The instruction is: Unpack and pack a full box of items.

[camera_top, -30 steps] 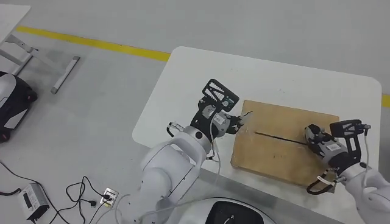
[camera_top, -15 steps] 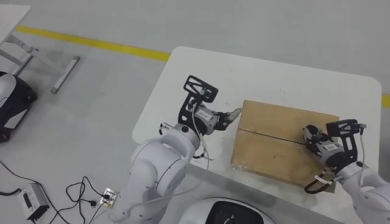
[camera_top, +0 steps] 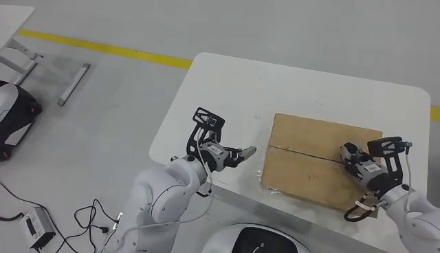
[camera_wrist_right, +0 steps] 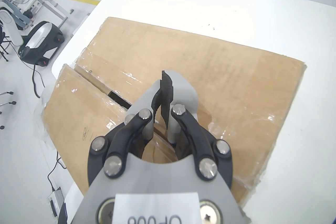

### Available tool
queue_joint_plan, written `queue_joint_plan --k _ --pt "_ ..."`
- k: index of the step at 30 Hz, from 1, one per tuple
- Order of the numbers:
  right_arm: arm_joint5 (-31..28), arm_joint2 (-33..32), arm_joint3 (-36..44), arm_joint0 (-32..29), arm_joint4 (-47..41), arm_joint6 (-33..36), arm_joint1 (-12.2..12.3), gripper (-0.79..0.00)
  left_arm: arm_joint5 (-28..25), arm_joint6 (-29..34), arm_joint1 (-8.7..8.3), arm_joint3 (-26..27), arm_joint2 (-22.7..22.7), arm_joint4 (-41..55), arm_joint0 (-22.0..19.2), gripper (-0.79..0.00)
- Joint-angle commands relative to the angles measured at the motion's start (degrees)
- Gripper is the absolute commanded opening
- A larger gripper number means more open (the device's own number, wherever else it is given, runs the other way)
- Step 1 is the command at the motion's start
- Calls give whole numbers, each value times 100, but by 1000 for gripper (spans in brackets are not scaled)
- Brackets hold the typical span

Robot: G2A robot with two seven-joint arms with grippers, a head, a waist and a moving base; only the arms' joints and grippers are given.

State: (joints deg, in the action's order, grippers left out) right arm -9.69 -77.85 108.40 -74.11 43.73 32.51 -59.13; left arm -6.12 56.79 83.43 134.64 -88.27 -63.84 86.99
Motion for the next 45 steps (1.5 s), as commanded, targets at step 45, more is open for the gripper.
queue_joint_plan --k 45 --pt "-339 -179 -134 -17 -331 38 -20 -785 -2705 -3651 -447 0 538 -4505 1407 0"
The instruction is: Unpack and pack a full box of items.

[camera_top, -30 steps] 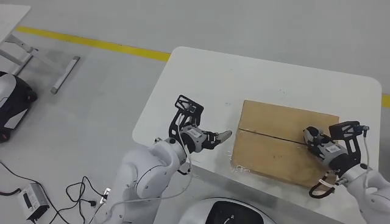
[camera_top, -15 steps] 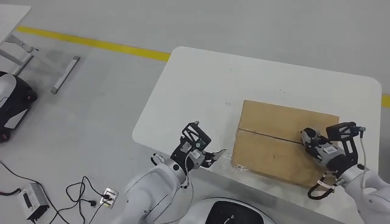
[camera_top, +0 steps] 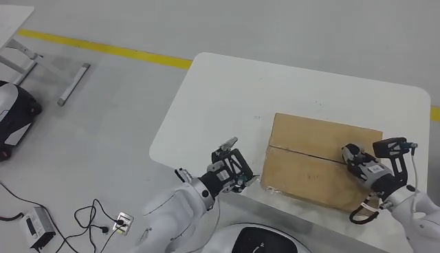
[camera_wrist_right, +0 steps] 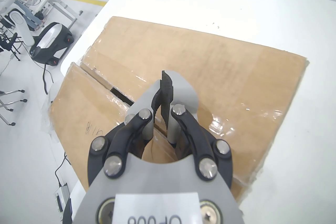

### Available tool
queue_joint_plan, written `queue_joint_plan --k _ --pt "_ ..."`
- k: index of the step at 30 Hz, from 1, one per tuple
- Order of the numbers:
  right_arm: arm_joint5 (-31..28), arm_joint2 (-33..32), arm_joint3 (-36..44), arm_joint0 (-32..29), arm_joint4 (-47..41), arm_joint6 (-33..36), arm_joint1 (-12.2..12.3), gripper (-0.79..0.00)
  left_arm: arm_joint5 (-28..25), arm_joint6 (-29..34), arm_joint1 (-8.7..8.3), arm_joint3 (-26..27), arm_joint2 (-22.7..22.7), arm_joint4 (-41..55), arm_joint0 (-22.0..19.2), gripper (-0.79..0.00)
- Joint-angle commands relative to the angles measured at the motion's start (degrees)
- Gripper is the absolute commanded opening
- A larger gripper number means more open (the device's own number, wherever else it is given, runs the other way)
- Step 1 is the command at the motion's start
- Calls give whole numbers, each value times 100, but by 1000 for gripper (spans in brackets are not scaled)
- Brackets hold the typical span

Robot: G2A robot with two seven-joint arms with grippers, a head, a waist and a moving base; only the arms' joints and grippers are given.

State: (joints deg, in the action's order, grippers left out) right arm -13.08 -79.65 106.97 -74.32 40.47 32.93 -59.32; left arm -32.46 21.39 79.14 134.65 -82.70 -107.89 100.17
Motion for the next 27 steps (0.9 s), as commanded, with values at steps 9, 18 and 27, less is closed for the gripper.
queue_joint_plan --k 9,18,27 --pt "-6 -17 23 -4 19 23 -3 -785 -458 -1476 -256 0 31 -1926 858 0" --pt "-21 -27 4 2 39 25 -5 -785 510 -2010 -351 -426 688 -3221 962 -268" --pt "-27 -63 -8 -12 20 31 -6 -785 958 -1565 -317 -944 1017 -3181 371 -379"
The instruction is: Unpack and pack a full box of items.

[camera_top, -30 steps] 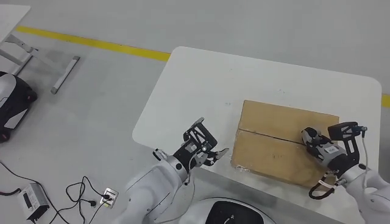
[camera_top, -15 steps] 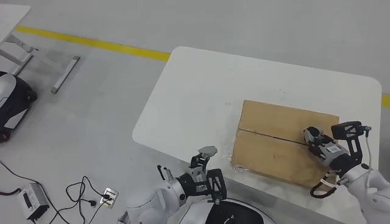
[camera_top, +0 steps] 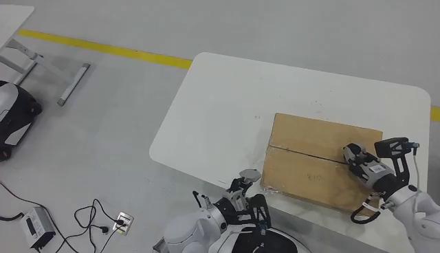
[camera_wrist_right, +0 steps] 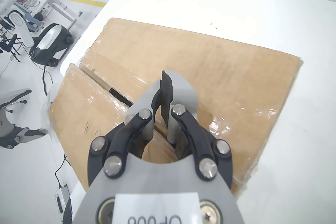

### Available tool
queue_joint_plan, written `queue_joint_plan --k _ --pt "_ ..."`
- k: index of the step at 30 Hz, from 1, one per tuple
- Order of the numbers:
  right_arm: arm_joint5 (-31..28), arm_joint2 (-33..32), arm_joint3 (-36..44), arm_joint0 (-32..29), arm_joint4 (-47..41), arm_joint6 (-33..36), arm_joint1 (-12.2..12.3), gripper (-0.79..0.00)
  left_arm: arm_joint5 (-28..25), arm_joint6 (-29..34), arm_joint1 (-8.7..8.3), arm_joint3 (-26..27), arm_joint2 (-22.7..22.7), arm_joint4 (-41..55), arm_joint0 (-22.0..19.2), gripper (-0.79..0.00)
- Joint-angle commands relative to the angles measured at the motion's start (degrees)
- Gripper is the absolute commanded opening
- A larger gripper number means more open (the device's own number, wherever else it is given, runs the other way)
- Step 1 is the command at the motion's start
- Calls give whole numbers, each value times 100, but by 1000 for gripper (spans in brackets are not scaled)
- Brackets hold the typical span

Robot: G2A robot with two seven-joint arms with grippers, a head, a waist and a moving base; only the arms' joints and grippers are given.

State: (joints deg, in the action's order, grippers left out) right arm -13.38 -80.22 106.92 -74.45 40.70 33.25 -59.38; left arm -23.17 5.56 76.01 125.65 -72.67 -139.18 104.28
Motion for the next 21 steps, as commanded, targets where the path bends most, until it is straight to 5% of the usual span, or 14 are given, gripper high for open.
queue_joint_plan --k 1,17,21 --pt "-1 -10 -6 0 -12 -4 0 -785 49 20 -6 -88 38 -88 -74 -391" --pt "5 -4 14 51 -26 23 -9 -785 225 -84 -92 -198 163 -403 -125 -563" --pt "7 1 16 47 -20 17 -11 -785 250 -80 -108 -214 193 -459 -167 -776"
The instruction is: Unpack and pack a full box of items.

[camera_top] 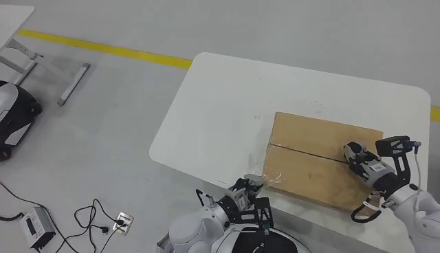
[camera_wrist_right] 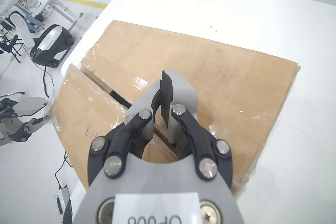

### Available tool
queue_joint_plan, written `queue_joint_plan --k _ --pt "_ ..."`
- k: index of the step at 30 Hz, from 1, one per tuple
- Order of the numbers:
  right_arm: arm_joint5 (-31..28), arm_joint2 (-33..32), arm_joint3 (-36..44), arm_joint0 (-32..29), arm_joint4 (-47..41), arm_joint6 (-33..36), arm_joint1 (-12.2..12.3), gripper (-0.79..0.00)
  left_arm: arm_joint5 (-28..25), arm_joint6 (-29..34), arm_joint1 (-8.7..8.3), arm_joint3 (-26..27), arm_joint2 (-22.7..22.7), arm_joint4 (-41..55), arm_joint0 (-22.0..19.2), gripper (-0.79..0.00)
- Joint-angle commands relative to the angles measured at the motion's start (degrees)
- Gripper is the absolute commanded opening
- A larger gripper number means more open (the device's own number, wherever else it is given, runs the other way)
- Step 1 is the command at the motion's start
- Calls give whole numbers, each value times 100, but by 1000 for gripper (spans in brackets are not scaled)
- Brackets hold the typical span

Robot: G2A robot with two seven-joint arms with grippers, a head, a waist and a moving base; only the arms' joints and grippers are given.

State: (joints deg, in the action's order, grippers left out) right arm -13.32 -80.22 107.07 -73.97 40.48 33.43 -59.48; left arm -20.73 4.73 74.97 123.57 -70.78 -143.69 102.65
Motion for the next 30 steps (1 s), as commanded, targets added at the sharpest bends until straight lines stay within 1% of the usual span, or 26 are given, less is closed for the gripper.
queue_joint_plan --k 1,7,10,14,18,21,24,27,30 --pt "2 0 2 -2 2 -1 -1 -785 20 9 -7 -13 1 1 -8 -785" --pt "10 -4 -6 -22 12 -3 -2 -785 111 57 -24 10 -24 114 6 -785" --pt "-7 5 -11 -31 25 7 -3 -785 171 64 -34 102 -74 210 43 -785" --pt "-51 33 -20 -35 61 63 -2 -785 270 74 -48 345 -211 417 119 -785" --pt "-110 46 -29 -26 66 132 1 -785 334 170 -43 691 -362 904 133 -785" --pt "-167 54 -18 -33 87 171 5 -785 344 269 -33 860 -410 1164 -32 -785" --pt "-191 43 3 -53 88 189 8 -785 357 456 -5 888 -383 1511 -337 -785" --pt "-224 22 17 -81 111 210 15 -785 284 765 36 921 -263 1946 -690 -785" --pt "-234 -12 22 -111 126 218 21 -785 164 1195 90 1024 -95 2710 -948 -785"
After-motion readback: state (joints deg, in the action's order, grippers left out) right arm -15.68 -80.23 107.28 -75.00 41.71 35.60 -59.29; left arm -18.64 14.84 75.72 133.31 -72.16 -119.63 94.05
